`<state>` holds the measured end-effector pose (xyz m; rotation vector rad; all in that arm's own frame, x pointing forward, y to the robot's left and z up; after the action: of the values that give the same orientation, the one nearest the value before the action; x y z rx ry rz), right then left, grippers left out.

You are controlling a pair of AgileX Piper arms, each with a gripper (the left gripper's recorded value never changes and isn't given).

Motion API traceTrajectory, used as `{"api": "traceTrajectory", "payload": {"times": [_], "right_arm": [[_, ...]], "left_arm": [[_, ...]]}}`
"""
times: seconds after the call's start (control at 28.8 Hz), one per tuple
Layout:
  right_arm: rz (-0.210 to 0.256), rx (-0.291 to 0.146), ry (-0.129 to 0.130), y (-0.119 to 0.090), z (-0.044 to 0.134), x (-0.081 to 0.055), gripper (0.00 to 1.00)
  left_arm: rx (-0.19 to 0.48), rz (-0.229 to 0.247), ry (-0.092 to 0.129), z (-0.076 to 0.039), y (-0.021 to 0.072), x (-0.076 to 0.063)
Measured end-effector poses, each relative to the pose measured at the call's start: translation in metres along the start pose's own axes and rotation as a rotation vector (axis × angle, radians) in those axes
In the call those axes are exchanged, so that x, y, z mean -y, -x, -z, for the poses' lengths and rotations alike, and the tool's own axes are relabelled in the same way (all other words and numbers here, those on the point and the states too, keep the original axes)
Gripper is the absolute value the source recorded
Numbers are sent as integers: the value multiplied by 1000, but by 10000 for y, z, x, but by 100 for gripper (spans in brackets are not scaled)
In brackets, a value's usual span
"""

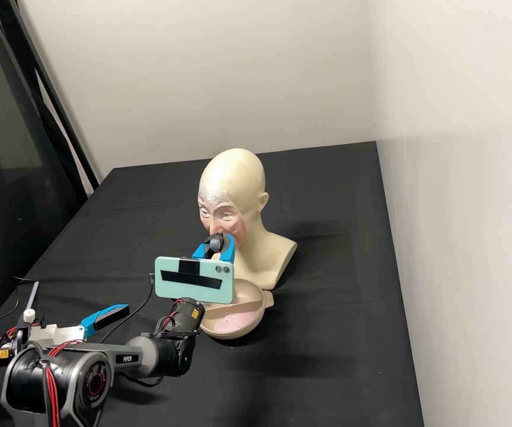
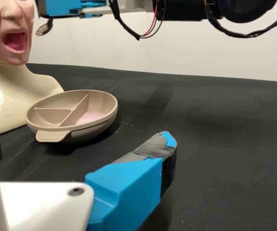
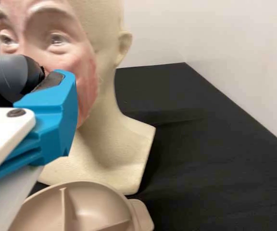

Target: Feed the grandma with a spoon

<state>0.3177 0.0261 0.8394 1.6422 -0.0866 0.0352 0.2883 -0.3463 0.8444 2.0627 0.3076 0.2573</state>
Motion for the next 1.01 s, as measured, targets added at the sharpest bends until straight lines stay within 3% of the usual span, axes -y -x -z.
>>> {"api": "traceTrajectory", "payload": {"times": [0.45, 0.76, 0.9, 1.01], "right_arm": [[47, -34, -4, -14, 142, 127, 0], [54, -48, -17, -67, 233, 180, 0], [57, -43, 3, -113, 219, 211, 0], [53, -28, 4, -151, 204, 217, 0]], "left_arm": [[0, 0, 0, 0, 0, 0], [-7, -2, 1, 20, 1, -5], [-10, -3, 2, 32, 1, -8], [-10, -3, 2, 32, 1, -8]]}}
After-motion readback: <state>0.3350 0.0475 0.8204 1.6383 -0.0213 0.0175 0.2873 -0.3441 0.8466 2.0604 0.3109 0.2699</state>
